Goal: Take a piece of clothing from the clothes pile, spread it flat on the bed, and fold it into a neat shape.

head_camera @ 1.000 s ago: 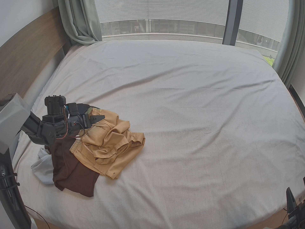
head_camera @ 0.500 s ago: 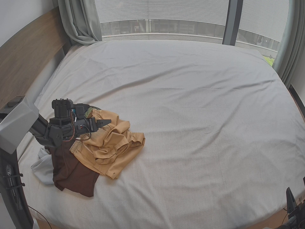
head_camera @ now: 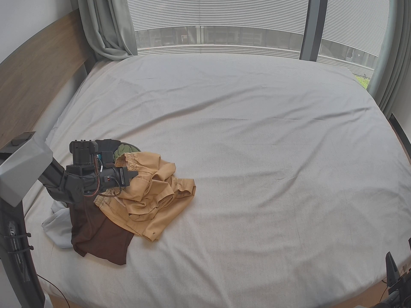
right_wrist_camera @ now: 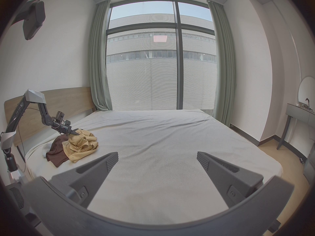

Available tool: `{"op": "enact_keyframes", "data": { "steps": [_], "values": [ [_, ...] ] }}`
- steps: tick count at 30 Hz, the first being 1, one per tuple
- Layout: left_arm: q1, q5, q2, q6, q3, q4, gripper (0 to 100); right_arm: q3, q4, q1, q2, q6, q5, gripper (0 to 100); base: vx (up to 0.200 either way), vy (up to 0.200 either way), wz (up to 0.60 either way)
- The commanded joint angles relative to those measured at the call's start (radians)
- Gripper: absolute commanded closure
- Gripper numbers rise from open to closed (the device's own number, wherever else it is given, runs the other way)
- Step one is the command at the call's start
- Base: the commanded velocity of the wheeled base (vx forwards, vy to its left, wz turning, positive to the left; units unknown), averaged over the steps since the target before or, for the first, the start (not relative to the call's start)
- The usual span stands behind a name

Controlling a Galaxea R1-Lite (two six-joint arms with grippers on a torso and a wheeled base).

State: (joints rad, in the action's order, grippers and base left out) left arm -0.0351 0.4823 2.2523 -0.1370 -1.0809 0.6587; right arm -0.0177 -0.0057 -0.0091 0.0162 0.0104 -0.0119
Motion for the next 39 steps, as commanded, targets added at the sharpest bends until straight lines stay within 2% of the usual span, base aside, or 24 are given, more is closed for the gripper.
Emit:
{"op": "enact_keyframes", "data": {
  "steps": [1,6,13,16,19,27,35,39],
  "values": [
    [0.001,0.009,-0.004,0.008,0.027,0.002,100,0.018,0.0,0.0,-0.009,0.0,0.0,0,0.0,0.0,0.0],
    [0.003,0.045,-0.04,-0.019,0.065,-0.001,100,0.018,0.0,0.0,-0.009,0.0,0.0,0,0.0,0.0,0.0],
    [-0.011,0.073,-0.172,-0.265,0.133,0.009,100,0.018,0.0,0.0,-0.009,0.0,0.0,0,0.0,0.0,0.0],
    [-0.019,0.081,-0.22,-0.34,0.165,0.01,100,0.018,0.0,0.0,-0.009,0.0,0.0,0,0.0,0.0,0.0],
    [-0.02,0.081,-0.247,-0.374,0.183,0.01,100,0.018,0.0,0.0,-0.009,0.0,0.0,0,0.0,0.0,0.0],
    [-0.048,0.073,-0.32,-0.552,0.248,0.01,100,0.018,0.0,0.0,-0.009,0.0,0.0,0,0.0,0.0,0.0],
    [-0.072,0.068,-0.32,-0.624,0.302,0.05,100,0.018,0.0,0.0,-0.009,0.0,0.0,0,0.0,0.0,0.0],
    [-0.08,0.067,-0.324,-0.727,0.305,0.096,100,0.018,0.0,0.0,-0.009,0.0,0.0,0,0.0,0.0,0.0]
  ]
}}
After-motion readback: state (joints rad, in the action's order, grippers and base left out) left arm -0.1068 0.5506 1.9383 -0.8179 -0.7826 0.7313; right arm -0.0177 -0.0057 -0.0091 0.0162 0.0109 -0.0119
